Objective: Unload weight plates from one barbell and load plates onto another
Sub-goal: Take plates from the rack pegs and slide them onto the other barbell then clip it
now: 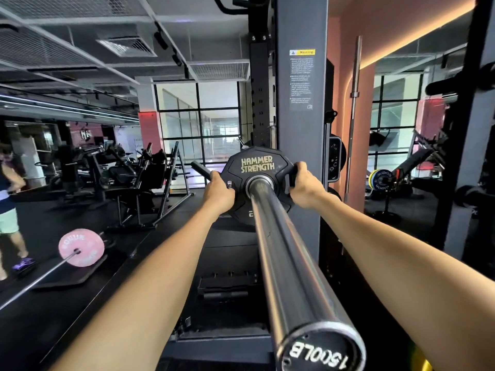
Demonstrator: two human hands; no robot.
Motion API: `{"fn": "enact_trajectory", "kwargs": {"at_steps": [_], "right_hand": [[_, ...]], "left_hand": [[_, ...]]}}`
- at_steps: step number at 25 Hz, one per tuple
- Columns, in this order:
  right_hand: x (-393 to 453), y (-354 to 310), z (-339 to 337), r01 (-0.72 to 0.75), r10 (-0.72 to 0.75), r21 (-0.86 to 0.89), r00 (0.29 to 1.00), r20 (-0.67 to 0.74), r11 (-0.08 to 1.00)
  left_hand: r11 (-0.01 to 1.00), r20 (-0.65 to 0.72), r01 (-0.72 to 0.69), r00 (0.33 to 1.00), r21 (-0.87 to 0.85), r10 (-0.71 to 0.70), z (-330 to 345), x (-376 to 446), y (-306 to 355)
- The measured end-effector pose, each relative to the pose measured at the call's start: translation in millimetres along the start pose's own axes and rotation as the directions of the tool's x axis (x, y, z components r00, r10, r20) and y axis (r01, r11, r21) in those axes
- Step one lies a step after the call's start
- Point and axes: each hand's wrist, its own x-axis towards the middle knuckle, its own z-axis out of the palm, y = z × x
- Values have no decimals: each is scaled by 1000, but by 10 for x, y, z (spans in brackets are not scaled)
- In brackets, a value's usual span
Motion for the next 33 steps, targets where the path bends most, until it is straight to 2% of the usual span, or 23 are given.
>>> {"fn": "enact_trajectory", "kwargs": {"at_steps": [2,5,9,18,26,30,33], "right_hand": [[-107,-6,-30,5,-5,6,1000,-12,1000],[-376,-34,-144,-18,17,-15,999,-37,1000],[-880,-98,-395,-11,11,-16,1000,7,1000],[-2004,-281,-955,120,-127,-164,991,-35,979],[-2540,-410,-1136,76,-94,-192,992,-85,978],[-2709,-418,-1227,67,-82,-137,991,-105,988],[-2780,-391,-1258,118,-123,-71,990,-75,990]], "left_hand": [[998,-54,-47,997,39,49,-23,-97,-12],[975,-163,-126,974,184,157,-127,-367,17],[951,-163,-152,966,268,200,-397,-906,120],[956,-154,-164,967,244,205,-955,-2209,301],[944,-141,-168,966,285,215,-1215,-2742,352],[929,-153,-220,950,299,274,-1289,-2880,349],[917,-145,-237,945,321,295,-1363,-2941,381]]}}
